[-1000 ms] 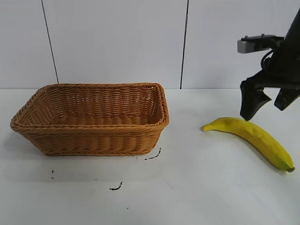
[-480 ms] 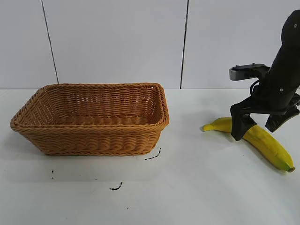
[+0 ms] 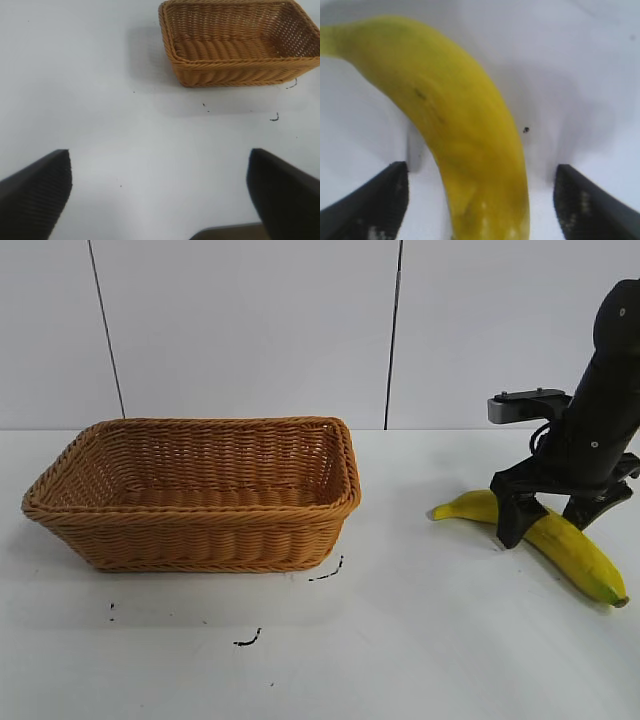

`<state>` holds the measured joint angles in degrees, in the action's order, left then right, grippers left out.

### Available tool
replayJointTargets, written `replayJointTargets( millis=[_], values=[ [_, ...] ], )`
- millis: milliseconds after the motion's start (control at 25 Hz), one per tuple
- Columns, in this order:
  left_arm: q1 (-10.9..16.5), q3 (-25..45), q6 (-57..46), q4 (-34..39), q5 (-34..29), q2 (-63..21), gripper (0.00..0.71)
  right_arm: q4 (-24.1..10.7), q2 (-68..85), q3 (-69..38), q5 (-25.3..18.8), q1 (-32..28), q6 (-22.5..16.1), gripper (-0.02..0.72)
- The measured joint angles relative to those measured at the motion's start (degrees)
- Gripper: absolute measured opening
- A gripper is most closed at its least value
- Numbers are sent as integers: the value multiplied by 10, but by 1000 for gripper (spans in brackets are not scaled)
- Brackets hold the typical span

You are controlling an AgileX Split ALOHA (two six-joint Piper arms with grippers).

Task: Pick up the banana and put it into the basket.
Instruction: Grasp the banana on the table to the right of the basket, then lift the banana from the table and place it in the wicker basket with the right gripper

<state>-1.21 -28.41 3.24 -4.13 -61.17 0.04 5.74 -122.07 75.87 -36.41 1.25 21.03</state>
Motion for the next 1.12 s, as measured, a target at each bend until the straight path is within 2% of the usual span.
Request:
replayJointTargets(
  millis=[40,80,240,440,840,1120],
  values=[
    [0,0,0,0,0,0,690,-1,0,0,0,0,-1,322],
    [0,0,0,-1,0,0,690,0,0,0,-1,0,-3,299],
    [0,0,0,-1,0,0,690,-13,0,0,-5,0,-3,303],
    [0,0,0,-1,0,0,690,-39,19,0,-44,0,-3,303],
    [0,0,0,-1,0,0,690,-43,149,0,-134,0,-9,303],
    [0,0,0,-1,0,0,690,-43,197,17,-172,0,-18,303]
  ],
)
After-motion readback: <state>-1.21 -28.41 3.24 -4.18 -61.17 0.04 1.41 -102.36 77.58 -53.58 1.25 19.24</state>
